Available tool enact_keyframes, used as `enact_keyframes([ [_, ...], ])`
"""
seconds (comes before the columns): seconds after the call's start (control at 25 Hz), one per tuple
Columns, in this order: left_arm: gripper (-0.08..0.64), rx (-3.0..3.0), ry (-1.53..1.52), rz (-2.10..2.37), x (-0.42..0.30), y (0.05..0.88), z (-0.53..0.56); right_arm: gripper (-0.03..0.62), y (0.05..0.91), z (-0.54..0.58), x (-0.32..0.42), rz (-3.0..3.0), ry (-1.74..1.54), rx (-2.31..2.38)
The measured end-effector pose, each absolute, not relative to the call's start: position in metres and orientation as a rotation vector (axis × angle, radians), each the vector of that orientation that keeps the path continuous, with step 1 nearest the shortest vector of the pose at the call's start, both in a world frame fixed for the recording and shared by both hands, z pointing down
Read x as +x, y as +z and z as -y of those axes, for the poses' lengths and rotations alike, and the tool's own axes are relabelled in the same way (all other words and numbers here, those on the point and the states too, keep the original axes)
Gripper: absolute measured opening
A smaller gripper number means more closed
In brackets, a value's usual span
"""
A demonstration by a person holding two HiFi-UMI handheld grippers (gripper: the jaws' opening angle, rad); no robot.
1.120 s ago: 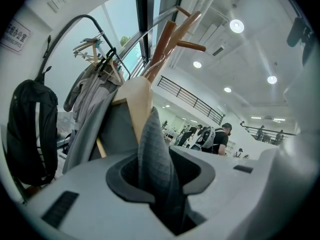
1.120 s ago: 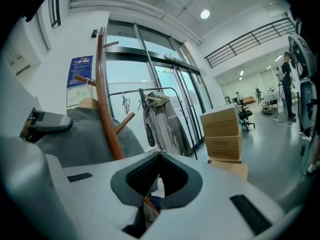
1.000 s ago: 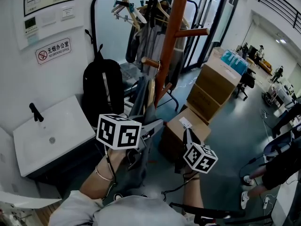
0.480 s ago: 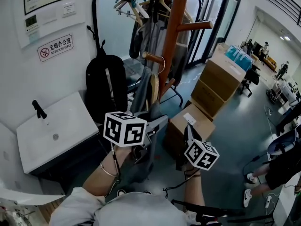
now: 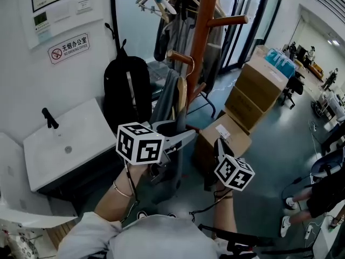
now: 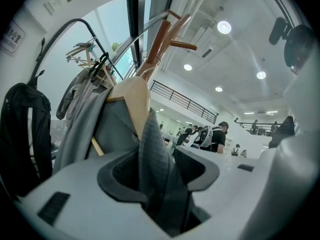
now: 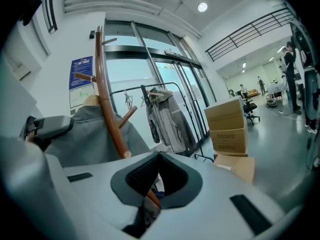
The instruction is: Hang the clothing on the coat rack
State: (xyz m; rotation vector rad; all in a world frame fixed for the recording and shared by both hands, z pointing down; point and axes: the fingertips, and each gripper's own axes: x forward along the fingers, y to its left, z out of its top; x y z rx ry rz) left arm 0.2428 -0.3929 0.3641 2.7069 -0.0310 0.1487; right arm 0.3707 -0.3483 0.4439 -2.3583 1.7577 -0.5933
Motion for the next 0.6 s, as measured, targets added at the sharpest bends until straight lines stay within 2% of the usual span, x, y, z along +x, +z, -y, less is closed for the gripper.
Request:
enact_keyframes([
  [0.6,0.204,2.709,0.077,0.12,0.211,0.363,0.39,0.023,0.447,0.36,0.342,-1.882,-0.617,-2.317],
])
